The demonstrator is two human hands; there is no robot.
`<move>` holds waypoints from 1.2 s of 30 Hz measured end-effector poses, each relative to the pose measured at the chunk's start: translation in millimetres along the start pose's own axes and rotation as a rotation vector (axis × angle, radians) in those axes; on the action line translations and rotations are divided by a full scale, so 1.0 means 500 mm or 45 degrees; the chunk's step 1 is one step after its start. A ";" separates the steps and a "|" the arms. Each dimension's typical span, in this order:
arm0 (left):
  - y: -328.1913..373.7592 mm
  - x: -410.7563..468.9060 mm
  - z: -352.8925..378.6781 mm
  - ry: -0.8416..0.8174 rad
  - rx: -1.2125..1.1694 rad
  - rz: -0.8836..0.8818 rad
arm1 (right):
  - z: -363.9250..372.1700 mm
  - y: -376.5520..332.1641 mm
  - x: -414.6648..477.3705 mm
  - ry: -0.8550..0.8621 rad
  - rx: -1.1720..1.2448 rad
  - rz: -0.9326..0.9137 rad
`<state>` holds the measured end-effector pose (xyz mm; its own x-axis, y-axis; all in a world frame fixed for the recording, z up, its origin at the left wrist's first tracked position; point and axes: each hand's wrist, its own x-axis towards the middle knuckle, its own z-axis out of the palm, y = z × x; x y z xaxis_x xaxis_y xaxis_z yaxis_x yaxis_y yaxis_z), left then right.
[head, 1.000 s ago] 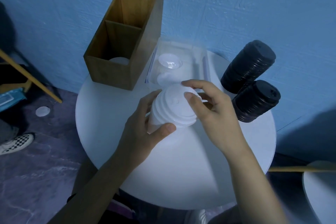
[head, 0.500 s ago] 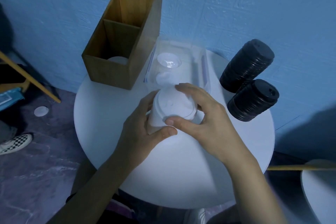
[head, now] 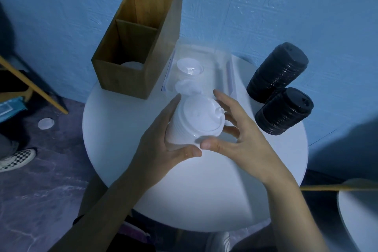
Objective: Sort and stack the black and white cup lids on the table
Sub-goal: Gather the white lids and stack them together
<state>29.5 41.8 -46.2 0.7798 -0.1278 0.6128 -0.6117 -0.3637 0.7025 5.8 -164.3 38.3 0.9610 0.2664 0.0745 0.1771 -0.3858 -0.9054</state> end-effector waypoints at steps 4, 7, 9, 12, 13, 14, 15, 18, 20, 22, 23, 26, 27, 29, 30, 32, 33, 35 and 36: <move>0.038 0.000 -0.016 -0.146 -0.216 -0.284 | 0.003 0.006 -0.011 0.012 0.141 0.004; 0.054 -0.006 -0.023 -0.156 -0.393 -0.329 | 0.006 0.002 -0.010 0.032 0.209 0.022; 0.049 -0.010 -0.026 -0.147 -0.479 -0.404 | 0.008 -0.005 -0.009 0.036 0.199 0.025; 0.042 -0.008 -0.026 -0.119 -0.489 -0.439 | 0.013 -0.016 -0.008 0.026 0.181 0.039; 0.042 -0.005 -0.026 -0.105 -0.482 -0.439 | 0.013 -0.019 -0.007 0.020 0.169 0.045; 0.046 -0.001 -0.025 -0.091 -0.476 -0.438 | 0.014 -0.022 -0.005 0.014 0.155 0.051; 0.051 0.003 -0.024 -0.080 -0.460 -0.430 | 0.014 -0.025 -0.004 0.006 0.148 0.058; 0.071 0.013 -0.023 -0.072 -0.417 -0.384 | 0.013 -0.028 0.002 -0.004 0.139 0.070; 0.080 0.017 -0.025 -0.089 -0.445 -0.358 | 0.011 -0.029 0.007 -0.007 0.126 0.081; 0.083 0.019 -0.028 -0.118 -0.460 -0.352 | 0.008 -0.030 0.010 -0.015 0.120 0.090; 0.083 0.019 -0.029 -0.126 -0.469 -0.356 | 0.007 -0.030 0.012 -0.020 0.119 0.097; 0.078 0.017 -0.033 -0.144 -0.515 -0.354 | 0.007 -0.031 0.014 -0.053 0.126 0.102; 0.078 0.018 -0.035 -0.149 -0.517 -0.356 | 0.007 -0.029 0.015 -0.064 0.128 0.099; 0.080 0.020 -0.034 -0.137 -0.496 -0.360 | 0.007 -0.027 0.016 -0.076 0.137 0.093; 0.082 0.021 -0.033 -0.115 -0.457 -0.356 | 0.008 -0.026 0.017 -0.077 0.141 0.095; 0.079 0.025 -0.030 -0.084 -0.382 -0.323 | 0.009 -0.025 0.020 -0.083 0.135 0.094; 0.076 0.027 -0.028 -0.080 -0.373 -0.321 | 0.008 -0.024 0.021 -0.088 0.127 0.095; 0.068 0.027 -0.027 -0.093 -0.376 -0.338 | 0.007 -0.025 0.022 -0.099 0.131 0.104; 0.065 0.027 -0.028 -0.094 -0.370 -0.330 | 0.006 -0.027 0.023 -0.103 0.143 0.103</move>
<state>18.3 41.2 -9.8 0.9143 -0.1358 0.3815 -0.3972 -0.1175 0.9102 13.9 -153.3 50.2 0.9502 0.3103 -0.0301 0.0707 -0.3087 -0.9485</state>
